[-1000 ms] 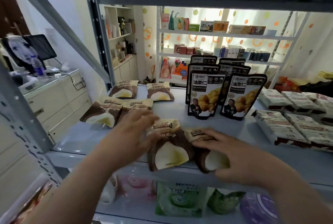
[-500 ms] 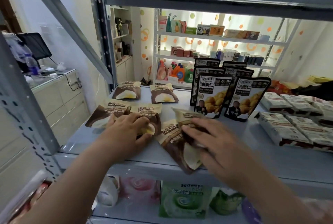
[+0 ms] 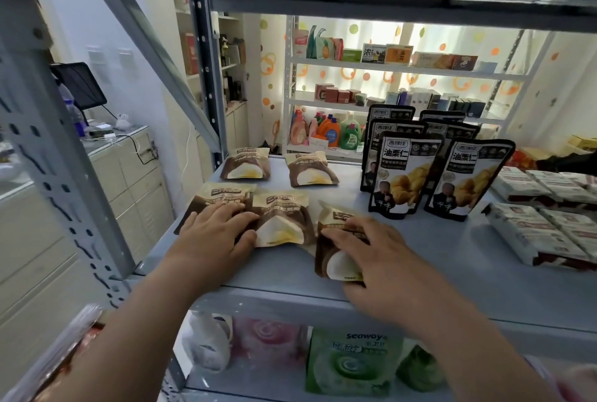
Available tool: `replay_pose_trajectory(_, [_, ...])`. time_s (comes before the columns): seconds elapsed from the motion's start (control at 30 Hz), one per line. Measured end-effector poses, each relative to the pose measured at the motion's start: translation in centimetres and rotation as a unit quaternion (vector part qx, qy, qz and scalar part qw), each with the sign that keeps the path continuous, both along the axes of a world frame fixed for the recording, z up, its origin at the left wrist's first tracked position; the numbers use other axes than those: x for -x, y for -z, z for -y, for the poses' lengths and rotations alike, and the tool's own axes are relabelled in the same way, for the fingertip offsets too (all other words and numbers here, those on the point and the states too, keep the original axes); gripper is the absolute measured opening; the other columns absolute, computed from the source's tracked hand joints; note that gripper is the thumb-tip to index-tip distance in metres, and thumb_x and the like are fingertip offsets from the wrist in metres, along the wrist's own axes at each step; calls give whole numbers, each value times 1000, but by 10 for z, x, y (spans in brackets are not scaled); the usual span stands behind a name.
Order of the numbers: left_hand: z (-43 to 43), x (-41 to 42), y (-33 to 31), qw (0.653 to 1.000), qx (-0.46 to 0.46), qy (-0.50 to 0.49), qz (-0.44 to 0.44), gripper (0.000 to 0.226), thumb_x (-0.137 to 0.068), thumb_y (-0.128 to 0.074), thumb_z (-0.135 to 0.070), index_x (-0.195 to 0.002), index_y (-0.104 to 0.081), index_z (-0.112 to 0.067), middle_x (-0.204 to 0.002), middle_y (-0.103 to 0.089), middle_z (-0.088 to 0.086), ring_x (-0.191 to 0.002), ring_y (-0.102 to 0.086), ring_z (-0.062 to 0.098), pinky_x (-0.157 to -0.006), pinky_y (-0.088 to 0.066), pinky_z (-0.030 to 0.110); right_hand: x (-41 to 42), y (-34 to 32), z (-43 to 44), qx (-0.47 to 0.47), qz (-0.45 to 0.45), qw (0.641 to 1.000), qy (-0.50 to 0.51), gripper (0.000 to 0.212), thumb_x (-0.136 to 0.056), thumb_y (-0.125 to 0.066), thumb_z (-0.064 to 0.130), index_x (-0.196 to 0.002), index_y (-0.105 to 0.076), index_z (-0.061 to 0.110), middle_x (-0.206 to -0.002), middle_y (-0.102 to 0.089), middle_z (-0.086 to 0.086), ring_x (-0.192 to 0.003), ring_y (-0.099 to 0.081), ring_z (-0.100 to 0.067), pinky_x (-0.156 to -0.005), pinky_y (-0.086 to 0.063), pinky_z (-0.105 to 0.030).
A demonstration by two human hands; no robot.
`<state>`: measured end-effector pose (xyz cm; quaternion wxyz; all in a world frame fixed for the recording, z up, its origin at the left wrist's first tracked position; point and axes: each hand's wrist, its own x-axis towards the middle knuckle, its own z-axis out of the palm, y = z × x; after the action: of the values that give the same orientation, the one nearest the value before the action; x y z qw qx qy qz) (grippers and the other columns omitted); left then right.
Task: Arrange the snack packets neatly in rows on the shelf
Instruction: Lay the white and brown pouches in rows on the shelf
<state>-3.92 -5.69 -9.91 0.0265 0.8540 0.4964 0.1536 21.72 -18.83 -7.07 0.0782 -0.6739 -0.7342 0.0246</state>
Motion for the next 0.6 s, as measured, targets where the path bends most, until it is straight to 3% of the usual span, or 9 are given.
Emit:
replay_pose_trajectory(0.17, [3, 1, 1, 1000, -15, -7, 1, 46, -93, -28, -56, -134, -47, -46, -148, -39, -12, -140, -25, 18, -113, -22, 55, -6, 2, -5, -26, 17, 999, 33, 70, -88, -49, 54, -145, -8, 51, -151, -12, 9, -137, -20, -20, -102, -41, -37])
replay_pose_trajectory(0.3, [8, -1, -2, 998, -28, 45, -38, 56, -89, -16, -60, -144, -6, -62, -156, -24, -21, -148, -5, 22, -115, 5, 61, -9, 1, -7, -31, 26, 997, 59, 68, -87, -45, 64, -145, -12, 49, -148, -18, 7, -133, -29, -22, -98, -45, -38])
replay_pose_trajectory(0.37, [8, -2, -3, 995, -17, 72, -63, 59, -85, -12, -62, -142, 3, -64, -157, -17, -25, -149, 2, 19, -113, 10, 63, -9, 0, -8, -23, 26, 998, 59, 70, -84, -45, 68, -144, -13, 49, -147, -17, 8, -133, -27, -23, -99, -44, -39])
replay_pose_trajectory(0.5, [5, -2, -3, 994, 7, 77, -71, 62, -82, -14, -63, -144, -14, -62, -156, -22, -26, -148, 4, 15, -113, 13, 62, -9, 1, -9, -15, 13, 999, 47, 73, -80, -51, 66, -142, -17, 50, -145, -14, 8, -135, -21, -22, -107, -38, -40])
replay_pose_trajectory(0.6, [5, -2, -2, 995, 8, 84, -56, 61, -81, -16, -63, -141, -26, -59, -153, -25, -28, -148, 3, 13, -112, 16, 60, -9, 3, -8, -10, -23, 999, 36, 74, -79, -58, 59, -141, -19, 49, -146, -10, 10, -138, -17, -19, -101, -43, -38])
